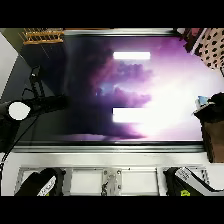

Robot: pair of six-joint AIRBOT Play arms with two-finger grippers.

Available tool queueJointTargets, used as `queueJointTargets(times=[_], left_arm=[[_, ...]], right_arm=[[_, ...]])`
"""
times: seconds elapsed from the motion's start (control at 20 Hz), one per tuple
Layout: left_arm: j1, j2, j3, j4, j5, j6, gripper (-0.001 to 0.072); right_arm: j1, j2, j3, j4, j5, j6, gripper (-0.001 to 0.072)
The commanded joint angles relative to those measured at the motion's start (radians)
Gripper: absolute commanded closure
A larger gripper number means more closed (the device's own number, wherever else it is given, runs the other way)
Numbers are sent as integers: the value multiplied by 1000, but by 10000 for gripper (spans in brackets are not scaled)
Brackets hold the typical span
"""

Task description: Fold the clothes and pants, and hang the long-sleeved shirts on hangers.

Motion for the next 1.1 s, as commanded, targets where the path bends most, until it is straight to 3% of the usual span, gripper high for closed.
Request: queueJointTargets(times=[0.0, 0.55, 1.0, 1.05], left_arm=[[0, 0, 0, 1, 0, 2, 700], [0, 0, 0, 2, -7, 7, 700], [0, 0, 0, 2, -7, 7, 700], [0, 0, 0, 2, -7, 7, 700]], right_arm=[[-5, 61, 1, -2, 35, 5, 678], [-5, 80, -108, -507, 290, 144, 677], [-5, 80, -239, -621, 340, 191, 661], [-5, 80, -239, -621, 344, 190, 530]])
